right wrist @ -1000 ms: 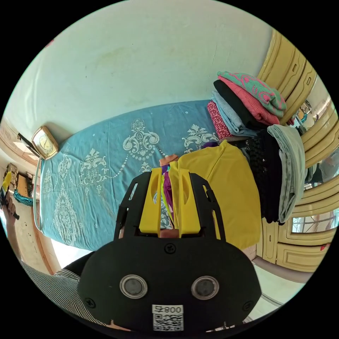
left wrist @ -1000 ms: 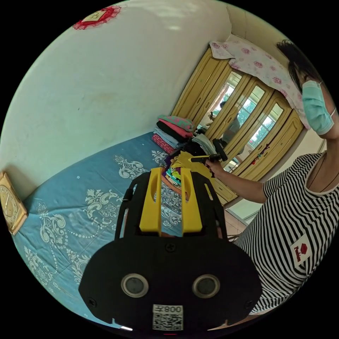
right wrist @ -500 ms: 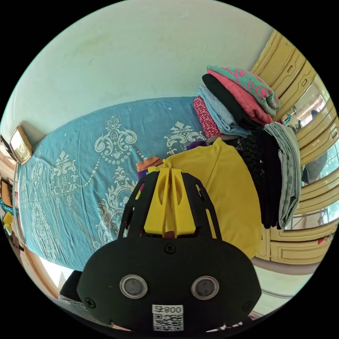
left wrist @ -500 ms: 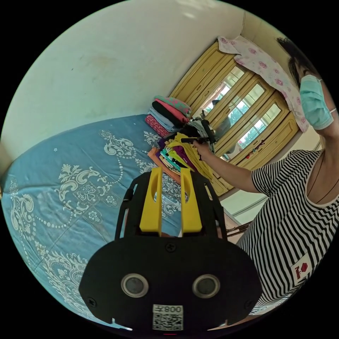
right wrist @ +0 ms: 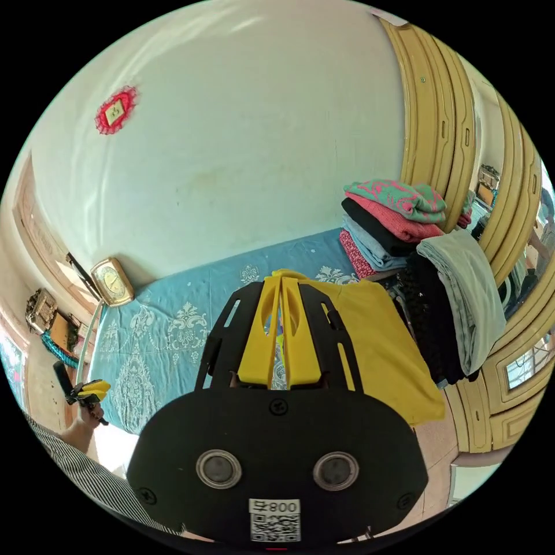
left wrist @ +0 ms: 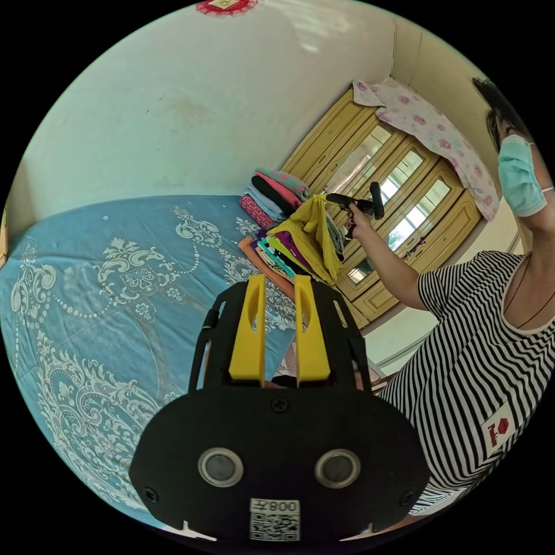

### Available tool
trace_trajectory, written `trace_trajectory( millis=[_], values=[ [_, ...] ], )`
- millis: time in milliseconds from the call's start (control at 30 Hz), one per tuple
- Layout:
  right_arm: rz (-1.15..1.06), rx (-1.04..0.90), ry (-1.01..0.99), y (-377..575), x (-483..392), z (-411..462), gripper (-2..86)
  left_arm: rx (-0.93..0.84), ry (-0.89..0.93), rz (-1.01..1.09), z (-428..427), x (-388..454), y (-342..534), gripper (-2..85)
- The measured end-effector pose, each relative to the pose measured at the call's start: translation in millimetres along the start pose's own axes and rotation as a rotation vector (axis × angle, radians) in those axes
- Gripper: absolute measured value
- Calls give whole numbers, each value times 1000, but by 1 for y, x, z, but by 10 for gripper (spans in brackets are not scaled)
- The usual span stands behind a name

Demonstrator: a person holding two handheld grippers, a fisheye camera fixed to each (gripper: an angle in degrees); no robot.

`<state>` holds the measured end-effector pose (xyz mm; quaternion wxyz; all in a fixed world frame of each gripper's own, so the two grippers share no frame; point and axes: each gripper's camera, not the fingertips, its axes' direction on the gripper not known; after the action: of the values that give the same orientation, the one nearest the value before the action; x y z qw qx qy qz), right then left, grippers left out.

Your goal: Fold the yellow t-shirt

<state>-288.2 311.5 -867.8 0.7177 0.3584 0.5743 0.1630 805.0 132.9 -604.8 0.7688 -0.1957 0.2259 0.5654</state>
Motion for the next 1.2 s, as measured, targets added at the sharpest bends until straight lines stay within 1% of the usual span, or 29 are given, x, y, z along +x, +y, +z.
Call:
trace_trajectory(
  millis=[67, 100, 167, 367, 567, 733, 867, 967, 1100, 1133, 1200],
  values=[
    [-19, 87, -113, 5, -7, -62, 0, 11, 8, 15, -1, 8, 14, 80],
    [-29, 107, -140, 6, -10, -77, 0, 13, 11, 20, -2, 10, 17, 80],
    [-87, 176, -211, 13, -27, -138, 0, 23, 27, 44, -3, 19, 27, 81],
    [-260, 303, -304, 46, -71, -274, 0, 77, 38, 117, -7, 45, 45, 87],
    [-367, 396, -431, 86, -94, -383, -1, 144, 54, 160, -12, 68, 63, 95],
    [-413, 439, -525, 116, -98, -450, -2, 137, 41, 178, -4, 82, 80, 107],
    [-425, 437, -599, 136, -95, -490, -1, 66, -11, 181, 22, 91, 100, 119],
    [-436, 414, -615, 148, -97, -508, -1, 9, -40, 185, 46, 95, 112, 124],
    [-462, 358, -647, 157, -103, -521, -1, -89, 12, 181, 78, 101, 126, 128],
    [-470, 345, -660, 159, -105, -525, -1, -109, 50, 180, 86, 104, 130, 129],
    [-479, 338, -685, 162, -107, -532, -1, -105, 92, 182, 88, 110, 136, 130]
  ],
)
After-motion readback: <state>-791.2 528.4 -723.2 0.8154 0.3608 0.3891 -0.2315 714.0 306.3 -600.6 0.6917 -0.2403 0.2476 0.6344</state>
